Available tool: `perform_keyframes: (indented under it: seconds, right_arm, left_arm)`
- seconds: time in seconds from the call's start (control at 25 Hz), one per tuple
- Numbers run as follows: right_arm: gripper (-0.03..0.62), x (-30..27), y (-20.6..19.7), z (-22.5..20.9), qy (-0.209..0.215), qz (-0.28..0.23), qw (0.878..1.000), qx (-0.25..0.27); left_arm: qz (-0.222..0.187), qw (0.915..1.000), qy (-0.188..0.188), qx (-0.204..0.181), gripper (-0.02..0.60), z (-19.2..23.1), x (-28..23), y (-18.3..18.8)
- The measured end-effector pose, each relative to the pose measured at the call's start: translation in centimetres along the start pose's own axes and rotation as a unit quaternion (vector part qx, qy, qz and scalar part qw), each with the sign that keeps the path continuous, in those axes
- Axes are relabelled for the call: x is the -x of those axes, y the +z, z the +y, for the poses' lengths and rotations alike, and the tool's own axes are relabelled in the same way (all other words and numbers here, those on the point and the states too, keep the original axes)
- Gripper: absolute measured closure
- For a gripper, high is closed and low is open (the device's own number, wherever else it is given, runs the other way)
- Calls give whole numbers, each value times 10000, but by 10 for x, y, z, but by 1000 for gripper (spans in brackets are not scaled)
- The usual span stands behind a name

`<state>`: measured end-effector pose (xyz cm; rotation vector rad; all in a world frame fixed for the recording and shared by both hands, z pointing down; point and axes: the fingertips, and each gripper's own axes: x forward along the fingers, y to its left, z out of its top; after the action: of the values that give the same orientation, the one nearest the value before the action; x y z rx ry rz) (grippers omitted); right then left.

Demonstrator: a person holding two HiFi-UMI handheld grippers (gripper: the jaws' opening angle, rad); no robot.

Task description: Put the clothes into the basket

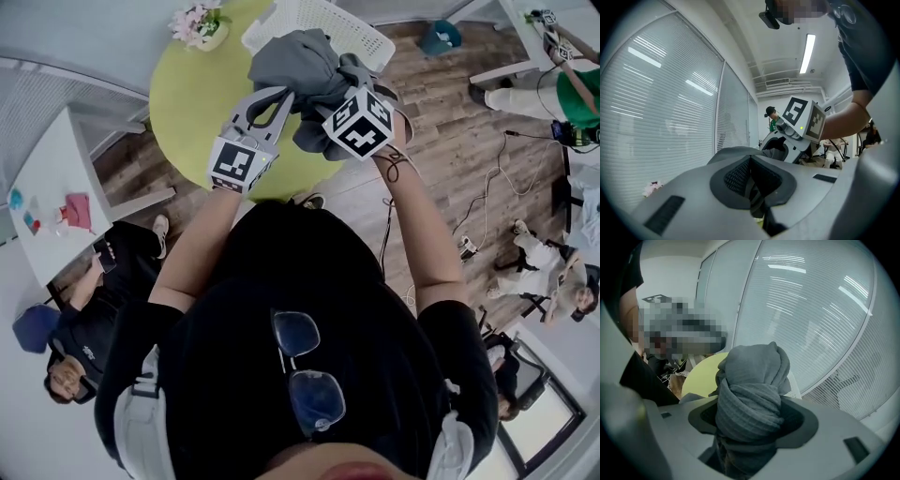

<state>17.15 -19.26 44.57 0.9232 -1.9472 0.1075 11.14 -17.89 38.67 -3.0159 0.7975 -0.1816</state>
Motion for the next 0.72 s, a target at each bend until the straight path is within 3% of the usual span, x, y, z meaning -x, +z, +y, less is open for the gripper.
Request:
perform_keyframes:
  seconds: [0.24,0.72]
  right_arm:
    - [258,-17,11,-11,-165,106,9998,-55]
    - [258,-42,11,-67,-342,89,9992,171]
  left_arm:
    - [47,9998,-197,24,571,28,-6,-9]
    - [21,9999,-142,18,571,56,-50,-15]
